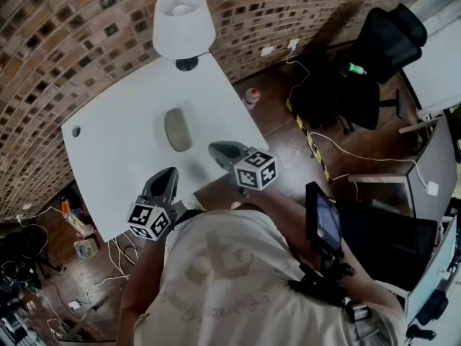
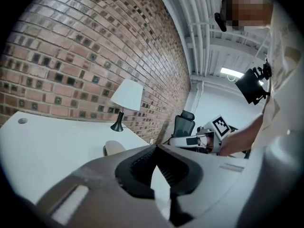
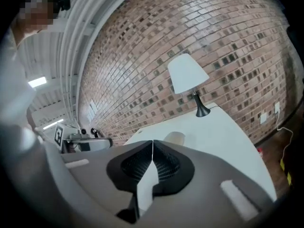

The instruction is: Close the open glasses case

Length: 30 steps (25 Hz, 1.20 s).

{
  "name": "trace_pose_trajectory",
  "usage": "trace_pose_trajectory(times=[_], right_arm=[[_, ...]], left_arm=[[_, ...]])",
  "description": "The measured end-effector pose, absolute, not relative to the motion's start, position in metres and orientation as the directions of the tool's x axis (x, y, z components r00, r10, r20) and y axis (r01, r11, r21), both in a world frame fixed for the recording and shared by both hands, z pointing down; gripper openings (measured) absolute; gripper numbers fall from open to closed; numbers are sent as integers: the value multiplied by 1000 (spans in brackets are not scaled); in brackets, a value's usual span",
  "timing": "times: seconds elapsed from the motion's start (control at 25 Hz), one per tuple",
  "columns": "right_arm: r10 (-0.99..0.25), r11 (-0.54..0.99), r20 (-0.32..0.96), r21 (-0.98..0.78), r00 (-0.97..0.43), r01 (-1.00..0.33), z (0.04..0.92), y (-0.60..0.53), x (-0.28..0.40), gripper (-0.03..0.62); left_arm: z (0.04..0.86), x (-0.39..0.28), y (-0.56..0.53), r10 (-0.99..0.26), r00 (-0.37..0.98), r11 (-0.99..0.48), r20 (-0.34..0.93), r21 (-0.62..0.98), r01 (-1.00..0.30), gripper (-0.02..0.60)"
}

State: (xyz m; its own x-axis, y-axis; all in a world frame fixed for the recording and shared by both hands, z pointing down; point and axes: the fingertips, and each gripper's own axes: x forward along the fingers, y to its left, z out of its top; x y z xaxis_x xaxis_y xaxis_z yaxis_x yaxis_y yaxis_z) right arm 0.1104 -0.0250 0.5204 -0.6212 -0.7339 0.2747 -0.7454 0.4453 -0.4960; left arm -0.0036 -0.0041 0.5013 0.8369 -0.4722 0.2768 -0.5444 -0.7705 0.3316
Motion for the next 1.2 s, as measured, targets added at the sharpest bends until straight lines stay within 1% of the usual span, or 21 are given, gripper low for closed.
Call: trace_pose_trajectory(times=[0.12, 0.28, 0.56, 0.88, 1.2], right_arm=[[-708, 511, 265, -448, -655, -734, 506, 4, 126, 9], [-691, 556, 245, -422, -680, -717, 494, 37, 142, 9], [-672, 591, 205, -432, -712, -682, 491, 96, 157, 9], [-639, 594, 211, -475, -740, -649, 514, 138, 161, 9], [-573, 650, 191, -486, -797, -584, 520, 167, 136, 9]], left_arm=[[498, 21, 20, -479, 832, -770, 278, 323, -551, 5], [496, 44, 48, -484, 828, -768, 283, 317, -557, 5], [489, 67, 93, -503, 823, -760, 263, 319, -567, 5], [485, 60, 141, -548, 791, -734, 271, 297, -611, 5], [500, 47, 182, -580, 758, -696, 298, 303, -651, 5]])
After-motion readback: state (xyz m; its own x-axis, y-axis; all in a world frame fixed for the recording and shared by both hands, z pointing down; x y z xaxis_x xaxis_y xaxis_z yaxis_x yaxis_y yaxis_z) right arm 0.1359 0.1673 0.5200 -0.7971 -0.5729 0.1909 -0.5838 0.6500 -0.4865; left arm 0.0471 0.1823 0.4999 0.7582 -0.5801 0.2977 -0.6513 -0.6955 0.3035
